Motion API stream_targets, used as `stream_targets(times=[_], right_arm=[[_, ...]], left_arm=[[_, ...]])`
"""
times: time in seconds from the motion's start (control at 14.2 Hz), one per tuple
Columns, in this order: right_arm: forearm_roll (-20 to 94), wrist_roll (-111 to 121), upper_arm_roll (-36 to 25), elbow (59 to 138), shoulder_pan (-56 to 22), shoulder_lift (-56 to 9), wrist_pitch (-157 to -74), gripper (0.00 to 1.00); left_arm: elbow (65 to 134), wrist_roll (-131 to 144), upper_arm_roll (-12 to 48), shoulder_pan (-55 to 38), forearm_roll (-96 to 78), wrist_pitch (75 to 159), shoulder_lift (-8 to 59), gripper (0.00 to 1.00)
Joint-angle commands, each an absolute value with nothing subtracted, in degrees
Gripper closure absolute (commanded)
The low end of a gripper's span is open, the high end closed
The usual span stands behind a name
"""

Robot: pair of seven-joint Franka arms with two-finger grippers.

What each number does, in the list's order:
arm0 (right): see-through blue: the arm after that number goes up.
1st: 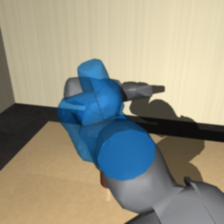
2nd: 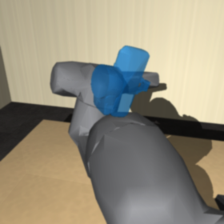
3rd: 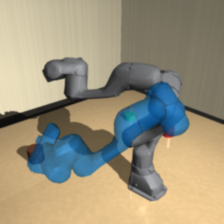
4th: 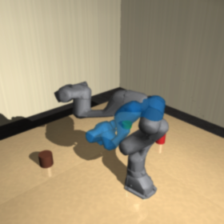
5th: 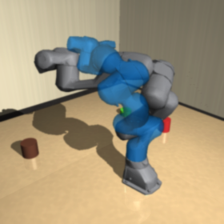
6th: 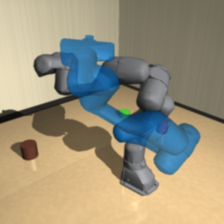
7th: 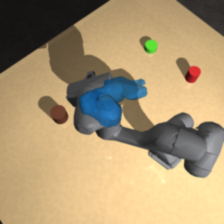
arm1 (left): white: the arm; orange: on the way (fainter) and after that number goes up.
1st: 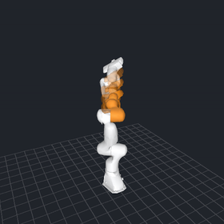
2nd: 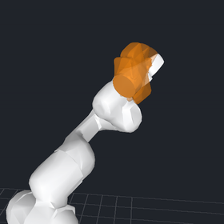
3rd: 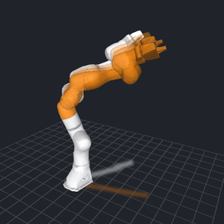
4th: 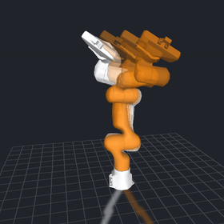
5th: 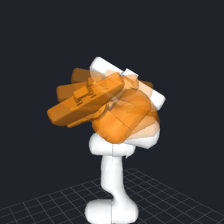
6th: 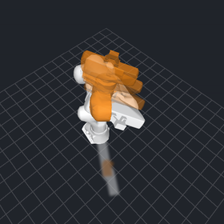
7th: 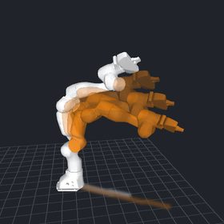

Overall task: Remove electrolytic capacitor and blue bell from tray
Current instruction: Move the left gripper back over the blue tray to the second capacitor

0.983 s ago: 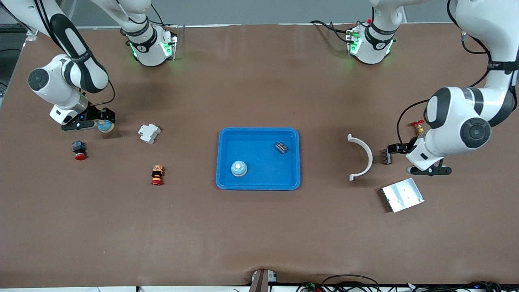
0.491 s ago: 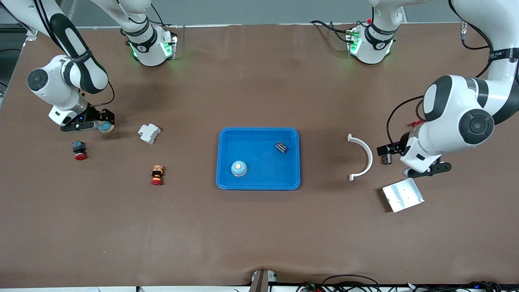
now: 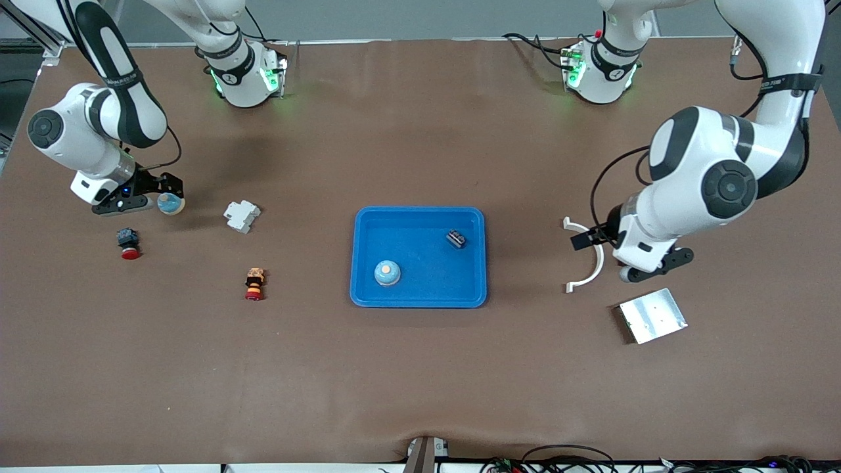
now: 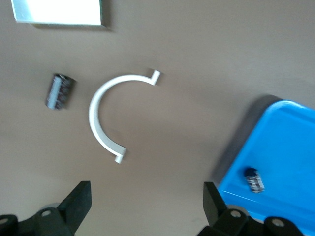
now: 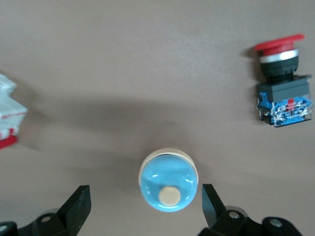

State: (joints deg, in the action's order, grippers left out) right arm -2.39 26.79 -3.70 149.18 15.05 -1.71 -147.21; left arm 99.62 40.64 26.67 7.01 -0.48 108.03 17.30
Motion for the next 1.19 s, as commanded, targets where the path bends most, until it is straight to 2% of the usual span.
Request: stream_targets(times=[0.0,0.56,0.84,1.12], right_arm=[[-1.41,23.39,-3.60,147.84,12.66,2.01,-141.09,0.00],[-1.49,16.62,-3.52,138.44,7.30,6.59,-125.18,0.00],[-1.49,12.23,-0.19,135.88,7.29,7.47,-121.82,0.00],[-1.58,7.31,1.93,132.02,7.12,7.65,-117.17,0.00]], left_arm=[[96.51,46.56,28.91,5.81,-1.41,106.88,18.89,0.00],[92.37,60.29,29.09,-2.28,-1.14,107.40,22.24,0.00],[92.20,64.31,29.18,-3.68,-2.98,107.84,22.85,0.00],[88.69,71.18,28.83,-8.52,-2.02,112.31,27.67,0.00]])
